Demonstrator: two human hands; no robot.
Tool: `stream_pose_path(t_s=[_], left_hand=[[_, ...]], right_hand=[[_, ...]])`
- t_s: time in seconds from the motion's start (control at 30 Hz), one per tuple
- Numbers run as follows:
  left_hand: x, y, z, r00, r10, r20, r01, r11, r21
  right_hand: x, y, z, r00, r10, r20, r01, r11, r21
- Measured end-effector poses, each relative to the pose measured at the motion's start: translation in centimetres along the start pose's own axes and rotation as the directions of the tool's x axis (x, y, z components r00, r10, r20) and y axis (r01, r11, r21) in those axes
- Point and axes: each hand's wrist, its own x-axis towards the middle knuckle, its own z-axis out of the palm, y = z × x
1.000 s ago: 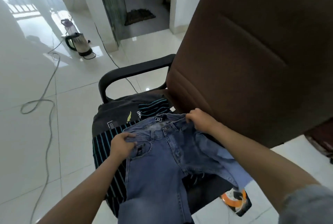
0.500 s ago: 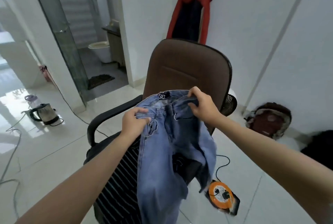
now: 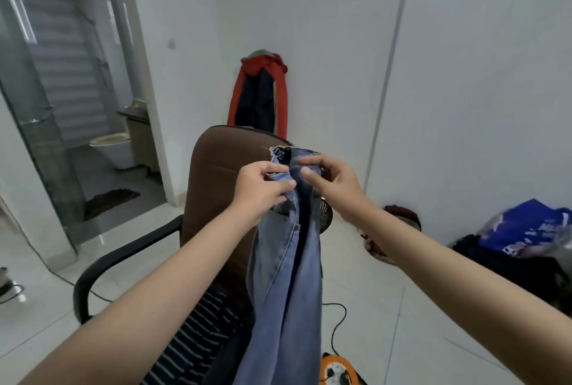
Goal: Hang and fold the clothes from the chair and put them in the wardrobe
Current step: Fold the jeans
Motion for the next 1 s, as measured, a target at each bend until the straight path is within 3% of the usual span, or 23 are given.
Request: stream_pose_path(t_s=[0.2,0.4,0.63,0.7,0.77,0.8,0.87,0.93,1.0], left_hand=[[-1.4,4.5,3.4,0.999,-0.029,0.041,0.032,0.997,-0.069],[-2.3,6.9,6.0,0.996,-0.008,0.09,0.011,0.999,-0.037],[-3.6,7.7,7.6,0.942,0.062,0.329,-0.036,0.996,-0.084],[-3.5,6.7,7.1,0.945,0.172,0.28,-0.155,0.985,-0.08],[-2.8,4.8,6.5,0.948,0.294,0.124,-0.303,0.952,0.054],[-2.5,3.8,6.2,0.952,0.301,0.055,-0.305,0.947,0.103],[-2.1,2.2,5.5,0.984,0.178,0.009,-0.178,0.983,0.04],[-2.0,1.2,5.2,0.995,0.005,0.098,0.009,0.989,-0.148],[-2.1,0.5,5.5,0.974,-0.07,0.216,0.126,0.957,-0.26]], right_hand=[[-3.4,-3.0,-3.5,0.995,-0.035,0.09,0.039,0.998,-0.043],[-4.6,-3.2,-5.0,0.995,-0.103,-0.003,0.099,0.966,-0.237],[-5.0,-3.7,-6.9,0.983,-0.08,-0.166,0.061,0.992,-0.113],[-4.8,-4.2,-8.0,0.975,-0.091,-0.201,0.067,0.99,-0.123],[-4.7,-5.0,-8.9,0.969,-0.124,-0.215,0.095,0.986,-0.14],[-4.6,-5.6,-9.3,0.967,-0.136,-0.217,0.107,0.985,-0.139],[-4.4,-6.8,-10.2,0.962,-0.152,-0.228,0.126,0.984,-0.125],[-3.9,-7.8,-11.3,0.954,-0.167,-0.25,0.141,0.983,-0.117],[-3.4,-8.3,-12.6,0.95,-0.169,-0.263,0.144,0.983,-0.114]])
